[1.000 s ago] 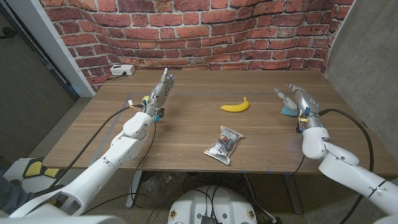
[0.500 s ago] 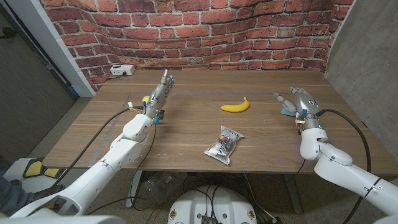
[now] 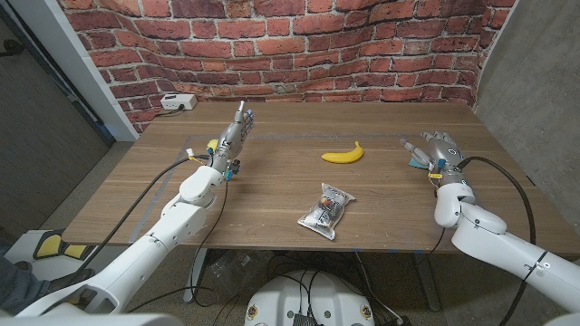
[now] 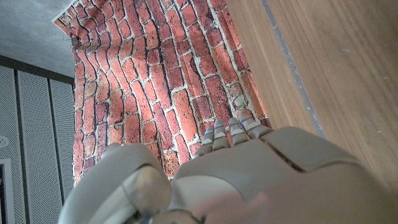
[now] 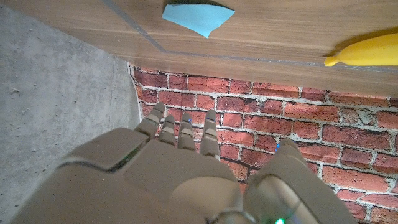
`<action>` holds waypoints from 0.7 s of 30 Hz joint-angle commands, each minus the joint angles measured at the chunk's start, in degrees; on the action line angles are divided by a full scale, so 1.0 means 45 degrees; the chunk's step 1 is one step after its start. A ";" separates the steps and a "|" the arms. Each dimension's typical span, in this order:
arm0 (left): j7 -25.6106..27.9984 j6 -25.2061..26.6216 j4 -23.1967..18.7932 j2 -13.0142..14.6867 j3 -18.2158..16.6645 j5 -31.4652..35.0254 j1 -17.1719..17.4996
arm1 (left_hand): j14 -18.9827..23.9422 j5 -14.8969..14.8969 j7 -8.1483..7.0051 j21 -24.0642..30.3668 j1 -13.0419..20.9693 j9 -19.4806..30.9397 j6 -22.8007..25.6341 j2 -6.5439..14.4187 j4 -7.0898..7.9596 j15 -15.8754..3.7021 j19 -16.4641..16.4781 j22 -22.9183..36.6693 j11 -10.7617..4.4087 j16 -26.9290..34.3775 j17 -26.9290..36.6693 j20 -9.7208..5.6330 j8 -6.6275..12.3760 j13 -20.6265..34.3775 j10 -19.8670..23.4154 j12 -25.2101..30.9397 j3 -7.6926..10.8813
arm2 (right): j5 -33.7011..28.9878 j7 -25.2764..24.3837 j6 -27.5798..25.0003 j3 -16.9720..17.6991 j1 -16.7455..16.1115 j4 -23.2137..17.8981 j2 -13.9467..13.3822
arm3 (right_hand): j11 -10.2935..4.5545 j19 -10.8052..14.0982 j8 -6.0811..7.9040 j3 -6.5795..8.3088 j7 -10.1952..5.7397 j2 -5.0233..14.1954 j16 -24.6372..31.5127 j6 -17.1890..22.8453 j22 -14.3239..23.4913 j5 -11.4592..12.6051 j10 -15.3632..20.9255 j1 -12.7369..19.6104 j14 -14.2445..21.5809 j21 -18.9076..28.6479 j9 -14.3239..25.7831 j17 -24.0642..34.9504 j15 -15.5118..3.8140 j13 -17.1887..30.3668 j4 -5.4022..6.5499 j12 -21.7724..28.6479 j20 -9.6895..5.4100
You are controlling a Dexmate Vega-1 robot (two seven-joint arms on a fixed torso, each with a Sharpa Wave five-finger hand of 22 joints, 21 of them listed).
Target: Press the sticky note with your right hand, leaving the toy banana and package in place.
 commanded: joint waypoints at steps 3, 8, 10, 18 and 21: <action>0.0127 0.0001 -0.0157 0.0072 -0.0044 0.0060 0.0169 | 0.0058 -0.0042 0.0019 -0.0070 -0.0004 0.0016 0.0052 0.0022 -0.0019 0.0006 0.0000 0.0045 0.0054 -0.0043 0.0063 0.0093 -0.0020 0.0061 0.0065 0.0001 -0.0069 | 0.0890 0.0656 -0.0587 -0.0664 0.0885 0.0340 -0.0115 | 0.0281 -0.0627 -0.0008 -0.0047 -0.0027 0.0026 0.0026 -0.0048 0.0060 0.0080 -0.0270 -0.0091 -0.0322 -0.0031 0.0056 0.0023 0.0332 0.0032 -0.0002 0.0049 0.0044; 0.0143 -0.0073 -0.0172 0.0101 -0.0091 0.0065 0.0231 | 0.0053 -0.0054 0.0016 -0.0073 0.0009 0.0016 0.0062 0.0041 -0.0020 0.0009 -0.0001 0.0045 0.0030 -0.0050 0.0063 0.0102 -0.0027 0.0061 0.0069 -0.0008 -0.0073 | 0.0876 0.0781 -0.1045 -0.0977 0.1235 0.0399 -0.0147 | 0.0397 -0.1166 -0.0058 -0.0063 0.0016 0.0069 -0.0002 -0.0284 0.0070 0.0074 -0.0599 -0.0114 -0.0713 -0.0041 0.0057 0.0018 0.0398 0.0025 -0.0024 0.0029 0.0099; 0.0194 -0.0158 -0.0203 0.0097 -0.0125 0.0084 0.0297 | 0.0053 -0.0058 0.0025 -0.0077 0.0013 0.0016 0.0063 0.0047 -0.0020 0.0009 -0.0008 0.0046 0.0040 -0.0051 0.0064 0.0101 -0.0030 0.0061 0.0065 -0.0012 -0.0074 | 0.0974 0.0798 -0.1220 -0.0995 0.1322 0.0430 -0.0108 | 0.0574 -0.1230 -0.0018 -0.0064 -0.0101 0.0095 0.0045 -0.0229 0.0074 0.0073 -0.0534 -0.0117 -0.0708 0.0010 0.0057 0.0014 0.0390 0.0021 -0.0035 0.0092 0.0077; -0.0029 -0.0537 0.0188 -0.0157 -0.0130 -0.0104 0.0269 | 0.0116 -0.0083 0.0002 -0.0078 0.0039 0.0017 0.0221 0.0085 -0.0020 -0.0015 0.0008 0.0044 0.0011 -0.0034 0.0064 0.0119 0.0011 0.0062 0.0116 -0.0011 -0.0084 | 0.1163 0.1249 -0.2162 -0.1510 0.1941 0.0575 -0.0028 | 0.0554 -0.1498 -0.0052 -0.0092 -0.0255 0.0136 0.0059 -0.0434 0.0080 0.0060 -0.0870 -0.0154 -0.0839 0.0065 0.0056 0.0011 0.0649 0.0015 -0.0061 0.0050 0.0279; -0.0059 -0.0539 0.0209 -0.0154 -0.0125 -0.0093 0.0231 | 0.0135 -0.0092 -0.0010 -0.0071 0.0049 0.0017 0.0263 0.0101 -0.0020 -0.0011 0.0034 0.0042 -0.0009 -0.0031 0.0063 0.0128 0.0018 0.0062 0.0199 0.0014 -0.0087 | 0.1275 0.1399 -0.2404 -0.1648 0.2135 0.0608 -0.0027 | 0.0503 -0.1739 -0.0081 -0.0118 -0.0238 0.0152 0.0003 -0.0621 0.0086 0.0049 -0.1204 -0.0191 -0.1180 0.0068 0.0057 0.0014 0.0652 0.0014 -0.0072 -0.0002 0.0345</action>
